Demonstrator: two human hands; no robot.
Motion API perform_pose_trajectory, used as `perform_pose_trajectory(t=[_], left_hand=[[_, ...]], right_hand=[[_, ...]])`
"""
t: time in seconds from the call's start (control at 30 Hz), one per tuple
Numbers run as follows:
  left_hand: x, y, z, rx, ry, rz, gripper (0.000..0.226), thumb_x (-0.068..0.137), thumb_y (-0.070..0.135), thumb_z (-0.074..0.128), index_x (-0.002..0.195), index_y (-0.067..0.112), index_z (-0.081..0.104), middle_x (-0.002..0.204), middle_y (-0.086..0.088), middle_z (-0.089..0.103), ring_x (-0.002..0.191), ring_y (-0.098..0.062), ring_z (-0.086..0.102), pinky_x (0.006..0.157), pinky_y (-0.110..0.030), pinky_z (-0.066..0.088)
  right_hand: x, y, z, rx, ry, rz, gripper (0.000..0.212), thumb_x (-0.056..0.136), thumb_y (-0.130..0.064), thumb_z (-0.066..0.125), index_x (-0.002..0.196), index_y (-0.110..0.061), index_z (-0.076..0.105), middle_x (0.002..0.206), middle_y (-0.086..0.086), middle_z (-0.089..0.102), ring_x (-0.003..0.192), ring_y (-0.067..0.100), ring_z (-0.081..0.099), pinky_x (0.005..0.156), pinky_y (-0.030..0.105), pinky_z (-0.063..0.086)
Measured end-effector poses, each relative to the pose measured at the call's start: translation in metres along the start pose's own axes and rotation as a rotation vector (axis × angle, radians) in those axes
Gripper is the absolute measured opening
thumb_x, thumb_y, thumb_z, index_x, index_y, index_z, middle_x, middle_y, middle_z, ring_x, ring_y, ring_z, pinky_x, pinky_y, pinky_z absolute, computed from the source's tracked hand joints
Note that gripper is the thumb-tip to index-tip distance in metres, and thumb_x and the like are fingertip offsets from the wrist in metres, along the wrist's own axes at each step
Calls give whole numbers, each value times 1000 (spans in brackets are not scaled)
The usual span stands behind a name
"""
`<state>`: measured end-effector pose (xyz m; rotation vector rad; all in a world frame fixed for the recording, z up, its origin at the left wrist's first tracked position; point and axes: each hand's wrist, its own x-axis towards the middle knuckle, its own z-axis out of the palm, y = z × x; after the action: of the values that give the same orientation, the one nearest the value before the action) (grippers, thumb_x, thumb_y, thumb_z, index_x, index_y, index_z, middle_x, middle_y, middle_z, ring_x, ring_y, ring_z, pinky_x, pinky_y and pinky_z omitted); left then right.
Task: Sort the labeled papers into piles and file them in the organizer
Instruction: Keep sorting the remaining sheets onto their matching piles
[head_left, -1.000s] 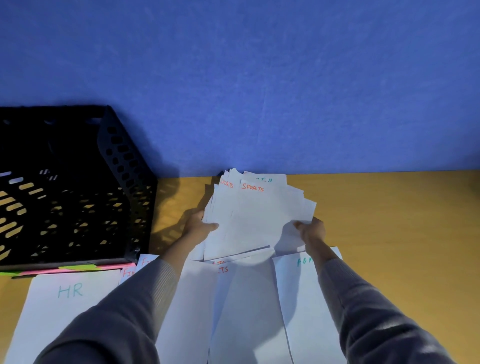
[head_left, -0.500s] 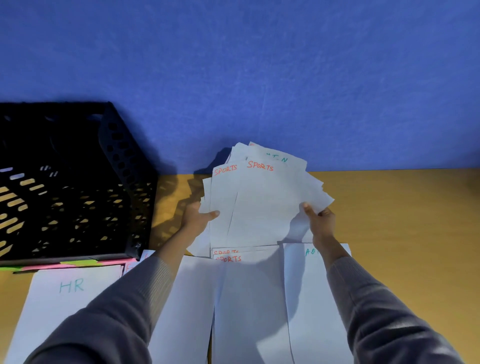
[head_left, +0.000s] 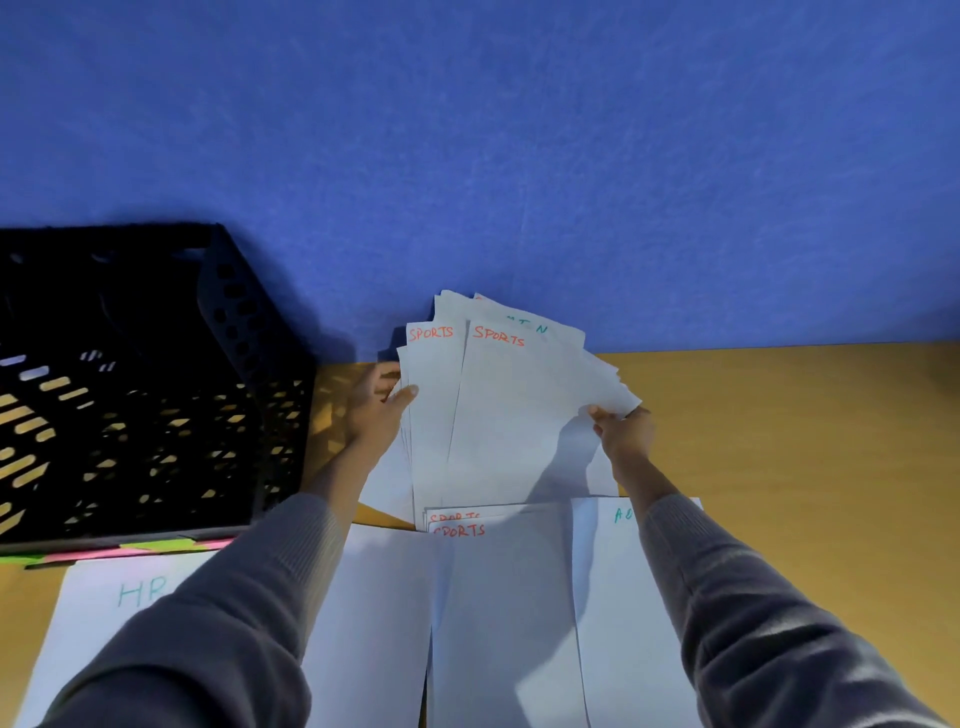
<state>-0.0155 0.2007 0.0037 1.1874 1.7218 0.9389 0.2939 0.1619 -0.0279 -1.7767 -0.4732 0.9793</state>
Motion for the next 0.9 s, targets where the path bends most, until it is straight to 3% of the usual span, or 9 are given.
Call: perform_pose_trajectory(t=[0.07,0.13,0.2,0.37,0.47,0.63,0.73,0.8,0.9], left_hand=[[11,4,-2,13,-46,9,39,85,18,72,120,20,55,118,-1,65,103,-19,63,73,-20,50],[20,9,-2,38,-90,10,46,82,17,74,123,19,53,124,-4,64,110,-21,61,86,-33,55],[26,15,0,146,-66,48,51,79,20,77,125,15,55,128,-6,60,116,-23,57,95,-38,52],[35,29,6,338,67,141,44,75,32,78,112,14,65,120,-12,59,111,-29,54,95,-40,46],[36,37,3,415,118,179,31,81,42,71,100,17,72,107,-8,64,93,-24,59,79,-32,45],[27,49,3,341,141,308,24,86,35,68,99,16,75,99,-9,72,90,-30,62,79,-40,50],[24,51,4,348,194,289,27,91,38,60,101,18,75,97,-8,74,87,-29,65,66,-28,42],[24,51,2,335,281,254,29,91,39,57,103,18,73,100,-9,73,90,-29,64,68,-25,37],[24,53,-7,181,345,271,25,90,35,58,101,18,73,100,-5,73,93,-23,65,73,-27,47]], right_hand=[[-1,2,2,7,-6,-17,18,83,-3,73,96,-12,65,86,9,63,77,22,55,71,38,48],[-2,3,3,25,-4,-23,19,84,-3,71,90,-18,63,83,8,62,77,21,53,69,36,46],[-3,2,3,42,-9,-21,19,84,-2,71,85,-19,62,79,6,62,77,21,53,68,36,46],[-3,4,2,83,-60,-39,14,86,0,68,86,-14,67,84,7,62,76,18,53,67,34,46],[-1,6,2,106,-75,-47,16,87,1,65,103,-1,68,78,2,60,70,15,50,63,31,43],[-2,5,5,123,-73,-41,15,88,-2,65,90,-17,66,76,1,61,72,15,52,64,29,45],[0,6,8,72,-65,-64,8,88,-7,67,91,-14,67,81,7,61,75,20,52,67,34,45],[1,5,9,50,-56,-82,5,88,-9,67,89,-14,67,82,9,61,77,21,52,72,36,45],[3,4,11,29,-28,-83,12,90,-11,65,82,-20,66,83,9,60,80,22,54,79,41,51]])
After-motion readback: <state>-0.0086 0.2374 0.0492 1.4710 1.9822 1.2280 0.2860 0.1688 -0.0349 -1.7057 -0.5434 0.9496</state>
